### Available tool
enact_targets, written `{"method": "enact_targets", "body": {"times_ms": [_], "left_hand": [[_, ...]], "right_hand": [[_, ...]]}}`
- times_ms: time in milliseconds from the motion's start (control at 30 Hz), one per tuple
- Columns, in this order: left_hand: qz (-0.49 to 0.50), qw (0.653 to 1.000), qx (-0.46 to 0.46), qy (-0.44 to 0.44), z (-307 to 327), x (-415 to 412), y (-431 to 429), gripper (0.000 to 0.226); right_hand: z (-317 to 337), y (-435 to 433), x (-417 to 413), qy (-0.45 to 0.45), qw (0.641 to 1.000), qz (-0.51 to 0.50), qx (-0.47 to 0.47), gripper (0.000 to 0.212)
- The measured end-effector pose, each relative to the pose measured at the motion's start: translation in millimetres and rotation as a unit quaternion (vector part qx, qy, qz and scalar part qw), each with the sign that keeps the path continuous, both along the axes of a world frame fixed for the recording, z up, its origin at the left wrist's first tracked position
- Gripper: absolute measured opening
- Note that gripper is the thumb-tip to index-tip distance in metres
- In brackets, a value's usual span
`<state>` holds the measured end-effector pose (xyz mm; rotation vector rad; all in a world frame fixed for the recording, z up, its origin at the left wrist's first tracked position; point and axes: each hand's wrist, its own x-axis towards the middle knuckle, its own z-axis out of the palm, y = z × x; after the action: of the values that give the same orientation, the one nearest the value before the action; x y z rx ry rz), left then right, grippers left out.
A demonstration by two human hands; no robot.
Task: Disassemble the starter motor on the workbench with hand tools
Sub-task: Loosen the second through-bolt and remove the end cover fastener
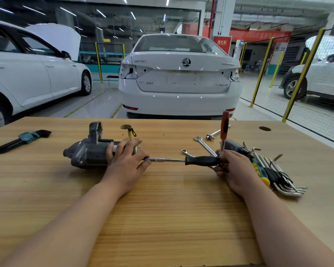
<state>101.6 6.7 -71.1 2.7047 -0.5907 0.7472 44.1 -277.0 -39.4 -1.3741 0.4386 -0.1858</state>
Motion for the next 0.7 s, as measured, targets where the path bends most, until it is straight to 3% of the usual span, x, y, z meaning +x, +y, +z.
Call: {"method": "enact_targets", "body": {"times_ms": [200,500,700], "left_hand": [[0.008,1.0,0.011,0.011,0.7,-0.4,-0.2,0.024],[0.023,0.999,0.036,0.025,3.4,-2.0,-2.4,0.032],[0.034,0.997,0.059,0.027,1.8,-0.5,-2.3,0.031]], "right_hand": [[-7.4,-1.1,4.9,0.038,0.994,-0.014,-0.106,0.018],[-3.6,1.0,5.3,-0.019,1.0,-0.024,-0.003,0.027],[-2.6,3.8,2.6,-0.048,0.998,-0.021,-0.028,0.03]]}}
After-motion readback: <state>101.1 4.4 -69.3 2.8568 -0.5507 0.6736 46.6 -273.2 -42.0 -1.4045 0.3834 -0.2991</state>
